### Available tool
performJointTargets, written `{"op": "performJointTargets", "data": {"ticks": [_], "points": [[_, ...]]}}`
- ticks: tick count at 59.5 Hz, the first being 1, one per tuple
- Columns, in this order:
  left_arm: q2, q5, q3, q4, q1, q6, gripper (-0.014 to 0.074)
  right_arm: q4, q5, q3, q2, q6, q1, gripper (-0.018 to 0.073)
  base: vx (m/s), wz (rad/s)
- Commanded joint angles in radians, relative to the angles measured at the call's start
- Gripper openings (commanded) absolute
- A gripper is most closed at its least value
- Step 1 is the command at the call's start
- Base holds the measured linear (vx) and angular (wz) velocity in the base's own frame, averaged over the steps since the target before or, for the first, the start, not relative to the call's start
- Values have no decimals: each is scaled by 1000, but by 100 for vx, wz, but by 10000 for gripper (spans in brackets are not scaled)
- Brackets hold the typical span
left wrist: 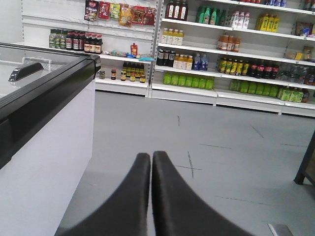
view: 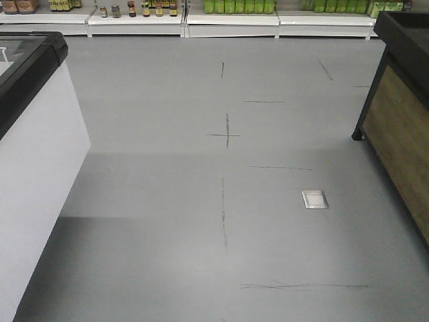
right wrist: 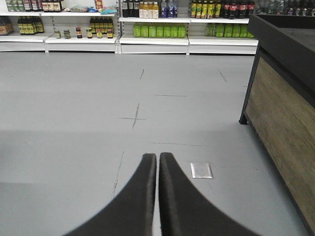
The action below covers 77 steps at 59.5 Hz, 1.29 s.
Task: Pick three apples into basket with both arms
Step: 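Drive the base forward across the grey floor toward the produce tables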
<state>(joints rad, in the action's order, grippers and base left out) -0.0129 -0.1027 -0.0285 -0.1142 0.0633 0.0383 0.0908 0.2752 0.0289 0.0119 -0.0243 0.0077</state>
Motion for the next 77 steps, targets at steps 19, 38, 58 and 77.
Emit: {"op": "performJointTargets", "data": {"ticks": [19,38,58,77], "points": [[-13,76,25,-2,-8,4,-6,2,-72,13,11,9,-2,8,0,0],[-13,76,25,-2,-8,4,-6,2,-72,13,11,9,-2,8,0,0],[-13,76,25,-2,-8,4,-6,2,-72,13,11,9,-2,8,0,0],[-13,76,25,-2,-8,4,-6,2,-72,13,11,9,-2,8,0,0]]}}
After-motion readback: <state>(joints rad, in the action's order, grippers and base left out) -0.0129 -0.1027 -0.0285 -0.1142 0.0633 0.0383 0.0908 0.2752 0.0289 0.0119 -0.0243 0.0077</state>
